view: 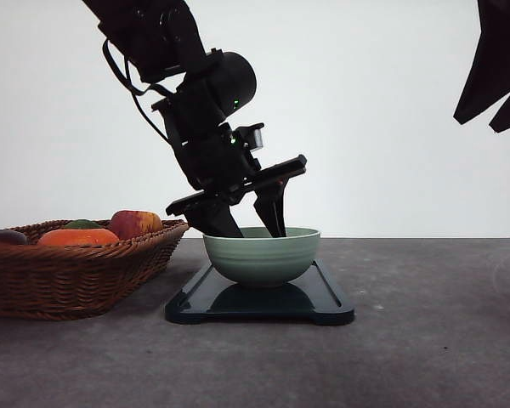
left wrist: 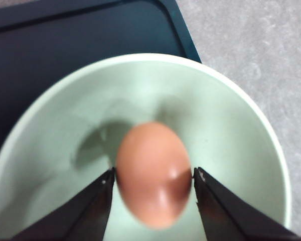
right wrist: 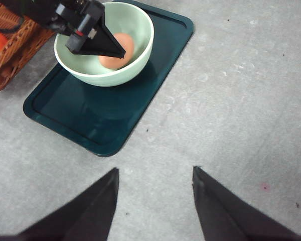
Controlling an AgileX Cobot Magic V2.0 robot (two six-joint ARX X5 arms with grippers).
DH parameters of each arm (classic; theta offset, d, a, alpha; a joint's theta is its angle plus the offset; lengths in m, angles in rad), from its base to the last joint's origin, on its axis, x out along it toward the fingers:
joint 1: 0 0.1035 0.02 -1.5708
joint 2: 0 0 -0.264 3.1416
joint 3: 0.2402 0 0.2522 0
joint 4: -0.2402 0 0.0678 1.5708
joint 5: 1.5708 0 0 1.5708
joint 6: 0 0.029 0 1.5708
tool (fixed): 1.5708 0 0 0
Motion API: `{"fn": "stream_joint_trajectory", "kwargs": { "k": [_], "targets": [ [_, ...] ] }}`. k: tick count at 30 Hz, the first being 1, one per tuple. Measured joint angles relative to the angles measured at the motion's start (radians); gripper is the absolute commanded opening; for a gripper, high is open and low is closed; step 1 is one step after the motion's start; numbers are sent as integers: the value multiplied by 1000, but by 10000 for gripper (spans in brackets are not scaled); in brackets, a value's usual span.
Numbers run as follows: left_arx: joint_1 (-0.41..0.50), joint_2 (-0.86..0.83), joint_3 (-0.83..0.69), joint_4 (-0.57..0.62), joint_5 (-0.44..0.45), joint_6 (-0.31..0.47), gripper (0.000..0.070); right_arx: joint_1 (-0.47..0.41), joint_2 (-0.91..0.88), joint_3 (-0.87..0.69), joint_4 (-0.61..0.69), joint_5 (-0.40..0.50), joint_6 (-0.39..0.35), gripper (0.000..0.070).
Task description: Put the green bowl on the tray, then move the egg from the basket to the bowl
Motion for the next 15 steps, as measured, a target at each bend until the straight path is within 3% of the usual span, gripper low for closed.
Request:
{"fn": "stream_joint_trajectory", "kwargs": {
  "k": [4,11,15],
  "targets": [
    [0,0,59,-59,0,0,431,0,0,0,-2,0,0,289],
    [0,-76,86,-211,0,4,432,0,0,0,-12,0,0,289],
    [0,-172,86,-275,0,59,431,0,0,0,-12,0,0,289]
  ]
}}
